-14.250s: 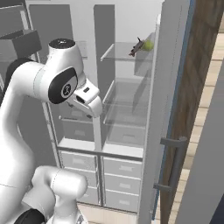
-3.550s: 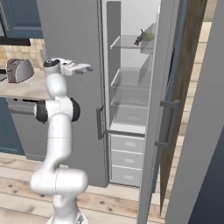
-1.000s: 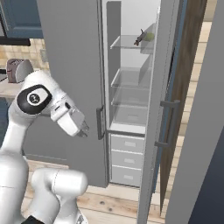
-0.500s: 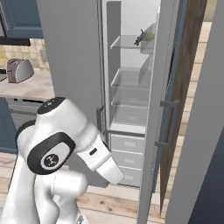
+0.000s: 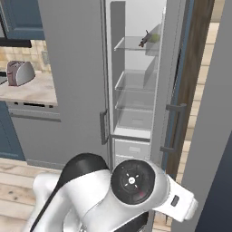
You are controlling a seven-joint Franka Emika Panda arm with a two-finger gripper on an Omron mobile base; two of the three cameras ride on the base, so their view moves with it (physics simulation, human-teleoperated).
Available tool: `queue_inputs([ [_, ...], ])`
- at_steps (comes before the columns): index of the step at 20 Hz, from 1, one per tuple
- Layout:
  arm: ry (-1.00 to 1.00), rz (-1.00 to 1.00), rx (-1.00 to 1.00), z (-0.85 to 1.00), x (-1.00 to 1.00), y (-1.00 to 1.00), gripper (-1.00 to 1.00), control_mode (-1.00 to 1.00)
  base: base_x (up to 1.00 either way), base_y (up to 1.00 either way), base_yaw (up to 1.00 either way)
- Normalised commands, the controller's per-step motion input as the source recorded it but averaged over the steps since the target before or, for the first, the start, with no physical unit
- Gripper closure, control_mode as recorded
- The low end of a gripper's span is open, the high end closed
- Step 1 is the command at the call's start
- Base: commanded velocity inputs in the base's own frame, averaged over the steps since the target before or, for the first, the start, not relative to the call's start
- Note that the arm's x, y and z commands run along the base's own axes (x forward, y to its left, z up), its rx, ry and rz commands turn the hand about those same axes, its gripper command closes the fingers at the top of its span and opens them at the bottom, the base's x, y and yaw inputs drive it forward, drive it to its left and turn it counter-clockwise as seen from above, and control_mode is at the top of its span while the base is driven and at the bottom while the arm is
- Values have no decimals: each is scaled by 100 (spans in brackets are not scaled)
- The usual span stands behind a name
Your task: Pick up the frozen fish from the freezer, place it on any shelf in the fridge, and close the fridge and freezer doors when done.
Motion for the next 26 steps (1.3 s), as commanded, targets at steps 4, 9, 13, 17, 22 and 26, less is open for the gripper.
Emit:
queue_inputs([
  [4,0,39,5,-1,57,-98,-100,-100,0,0,0],
  [9,0,30,6,-13,97,-99,-100,-100,0,0,0],
  [13,-1,22,2,-31,100,-82,-100,-100,0,0,0],
  [17,-5,17,0,-56,100,-61,-100,-100,0,0,0],
  [22,-9,9,0,-63,100,-56,-100,-100,0,0,0],
  [26,-6,11,0,-34,95,-55,-100,-100,0,0,0],
])
